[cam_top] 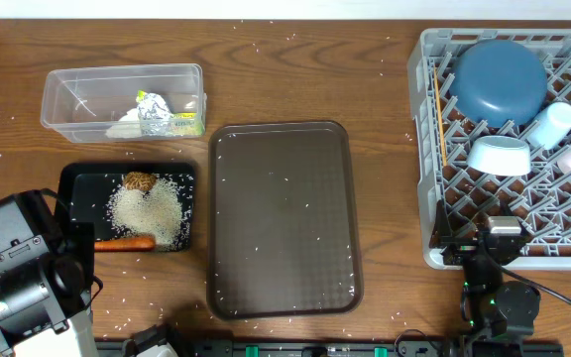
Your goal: Sort waste into correct bins and load items into the dishwasher rack
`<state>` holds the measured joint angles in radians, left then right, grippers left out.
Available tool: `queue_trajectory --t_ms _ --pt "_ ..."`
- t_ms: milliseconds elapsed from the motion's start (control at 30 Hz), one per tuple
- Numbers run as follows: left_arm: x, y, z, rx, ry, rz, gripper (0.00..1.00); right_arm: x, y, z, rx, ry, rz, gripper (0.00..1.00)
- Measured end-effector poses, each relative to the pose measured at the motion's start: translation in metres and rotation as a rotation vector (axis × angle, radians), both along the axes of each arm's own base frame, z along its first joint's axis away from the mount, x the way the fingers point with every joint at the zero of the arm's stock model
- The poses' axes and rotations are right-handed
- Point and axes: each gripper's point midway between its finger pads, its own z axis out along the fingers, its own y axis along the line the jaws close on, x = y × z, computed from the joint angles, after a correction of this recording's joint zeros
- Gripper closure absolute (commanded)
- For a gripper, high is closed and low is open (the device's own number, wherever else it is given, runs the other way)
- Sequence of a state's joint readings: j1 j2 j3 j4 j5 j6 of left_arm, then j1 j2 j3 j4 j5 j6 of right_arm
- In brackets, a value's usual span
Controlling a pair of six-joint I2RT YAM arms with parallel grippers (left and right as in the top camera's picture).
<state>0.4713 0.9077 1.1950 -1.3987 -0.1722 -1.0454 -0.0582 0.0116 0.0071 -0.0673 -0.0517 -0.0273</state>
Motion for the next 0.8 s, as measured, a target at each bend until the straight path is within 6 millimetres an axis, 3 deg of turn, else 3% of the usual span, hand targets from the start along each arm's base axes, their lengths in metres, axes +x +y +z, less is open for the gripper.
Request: queue_trajectory --t_ms 800 --pt "0.0 0.0 -0.0001 0.0 0.0 0.0 0.02 0.0 0.0013 0.0 -0.015 0.0 0.006 0.01"
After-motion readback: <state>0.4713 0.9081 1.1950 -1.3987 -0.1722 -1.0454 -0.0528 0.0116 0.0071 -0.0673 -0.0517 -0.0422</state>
